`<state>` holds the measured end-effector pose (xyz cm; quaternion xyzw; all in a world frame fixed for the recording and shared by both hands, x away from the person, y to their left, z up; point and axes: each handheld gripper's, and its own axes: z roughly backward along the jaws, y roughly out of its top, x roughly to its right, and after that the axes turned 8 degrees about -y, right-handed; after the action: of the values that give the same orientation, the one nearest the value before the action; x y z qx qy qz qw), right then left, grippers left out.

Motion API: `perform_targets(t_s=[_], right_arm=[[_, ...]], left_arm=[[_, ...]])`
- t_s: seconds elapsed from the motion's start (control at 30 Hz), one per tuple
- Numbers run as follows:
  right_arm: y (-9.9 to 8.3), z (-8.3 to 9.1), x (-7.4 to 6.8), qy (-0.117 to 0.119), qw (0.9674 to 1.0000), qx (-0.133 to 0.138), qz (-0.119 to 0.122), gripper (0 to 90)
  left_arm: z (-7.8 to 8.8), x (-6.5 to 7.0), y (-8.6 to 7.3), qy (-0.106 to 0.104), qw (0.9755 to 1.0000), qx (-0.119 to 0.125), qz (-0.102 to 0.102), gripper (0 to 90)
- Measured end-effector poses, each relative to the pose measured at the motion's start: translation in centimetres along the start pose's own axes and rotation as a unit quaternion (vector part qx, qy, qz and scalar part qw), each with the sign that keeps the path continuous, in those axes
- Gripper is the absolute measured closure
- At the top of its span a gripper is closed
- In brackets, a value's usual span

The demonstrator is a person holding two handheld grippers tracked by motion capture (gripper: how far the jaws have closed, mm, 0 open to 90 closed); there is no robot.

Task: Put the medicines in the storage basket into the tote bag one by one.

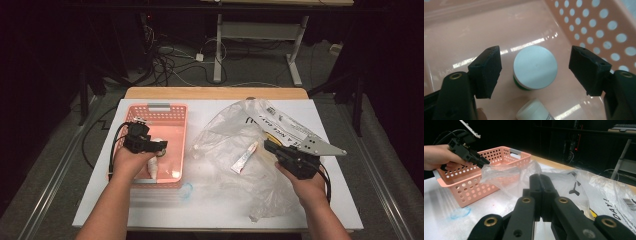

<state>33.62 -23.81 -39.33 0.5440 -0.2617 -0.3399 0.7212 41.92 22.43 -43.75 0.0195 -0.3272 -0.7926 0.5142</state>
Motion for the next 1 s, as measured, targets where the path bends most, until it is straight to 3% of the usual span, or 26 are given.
perform_targets(t_s=[0.37,0.53,0.83,1.0], right_arm=[[0.02,0.05,0.03,0.001,1.0,0.001,0.0,90.0],[0.01,0.04,0.1,0.0,1.0,0.002,0.0,90.0],[0.0,0.02,0.06,0.001,1.0,0.001,-0.001,90.0],[0.0,0.0,0.12,0.001,1.0,0.002,0.001,90.0]], left_arm=[[-0.8,0.3,-0.02,0.02,0.9991,-0.036,-0.014,41.0],[-0.79,0.3,-0.04,0.026,0.9989,-0.035,-0.015,47.3],[-0.8,0.58,-0.07,0.034,0.9986,-0.031,-0.027,48.5],[-0.54,0.73,-0.06,0.032,0.999,-0.014,-0.029,48.6]])
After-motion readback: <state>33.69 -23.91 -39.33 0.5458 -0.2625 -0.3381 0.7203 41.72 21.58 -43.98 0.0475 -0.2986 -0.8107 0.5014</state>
